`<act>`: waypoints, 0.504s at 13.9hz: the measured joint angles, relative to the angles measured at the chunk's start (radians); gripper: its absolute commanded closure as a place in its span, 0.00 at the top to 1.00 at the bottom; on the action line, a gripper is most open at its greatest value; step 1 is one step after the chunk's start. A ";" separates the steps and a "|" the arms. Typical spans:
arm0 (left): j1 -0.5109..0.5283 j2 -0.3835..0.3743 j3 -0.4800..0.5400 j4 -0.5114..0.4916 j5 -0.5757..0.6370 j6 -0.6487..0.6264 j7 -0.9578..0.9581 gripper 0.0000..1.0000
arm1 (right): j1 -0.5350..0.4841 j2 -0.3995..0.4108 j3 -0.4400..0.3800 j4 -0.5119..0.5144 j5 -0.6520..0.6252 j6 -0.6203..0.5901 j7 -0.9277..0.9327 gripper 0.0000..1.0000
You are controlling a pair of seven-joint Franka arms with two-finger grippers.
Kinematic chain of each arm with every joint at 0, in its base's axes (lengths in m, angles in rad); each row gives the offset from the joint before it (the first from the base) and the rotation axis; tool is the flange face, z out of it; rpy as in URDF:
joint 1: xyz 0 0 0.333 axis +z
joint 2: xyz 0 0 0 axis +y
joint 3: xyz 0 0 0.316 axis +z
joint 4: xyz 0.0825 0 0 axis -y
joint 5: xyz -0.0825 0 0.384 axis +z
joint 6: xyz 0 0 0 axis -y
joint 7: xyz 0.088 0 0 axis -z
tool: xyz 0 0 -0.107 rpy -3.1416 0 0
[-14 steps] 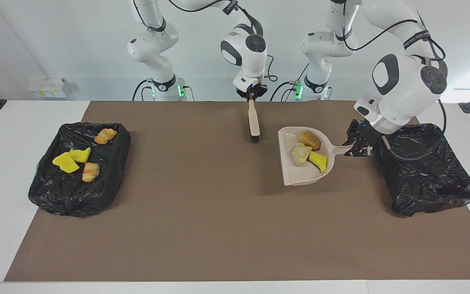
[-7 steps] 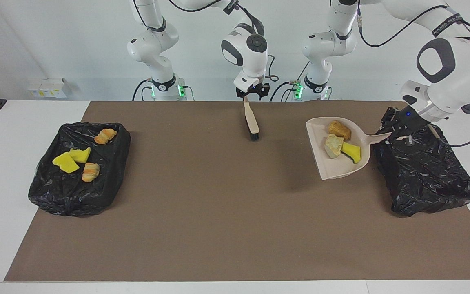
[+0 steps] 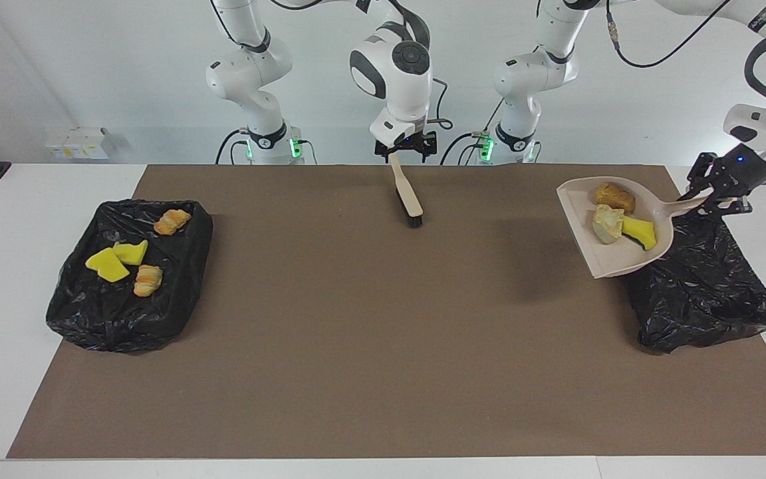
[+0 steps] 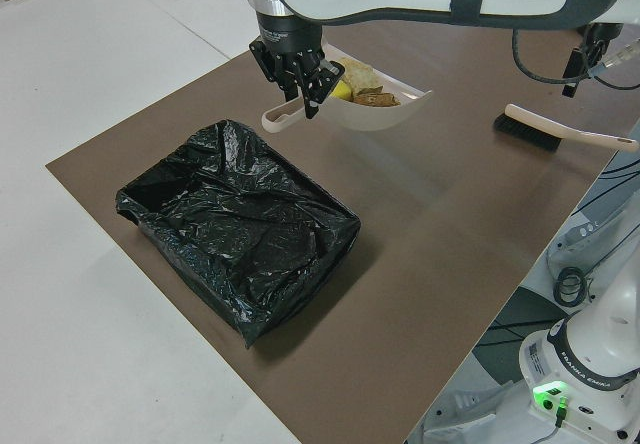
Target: Sweep and dump trash in bin
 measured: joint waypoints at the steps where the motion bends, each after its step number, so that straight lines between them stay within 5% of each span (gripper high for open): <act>1: 0.024 0.000 0.000 0.002 0.012 0.000 0.017 0.00 | -0.029 -0.001 -0.001 0.031 -0.007 -0.032 -0.035 1.00; 7: 0.107 0.001 -0.001 0.038 0.143 0.057 0.078 0.00 | -0.207 -0.001 -0.006 0.196 -0.100 -0.195 -0.281 1.00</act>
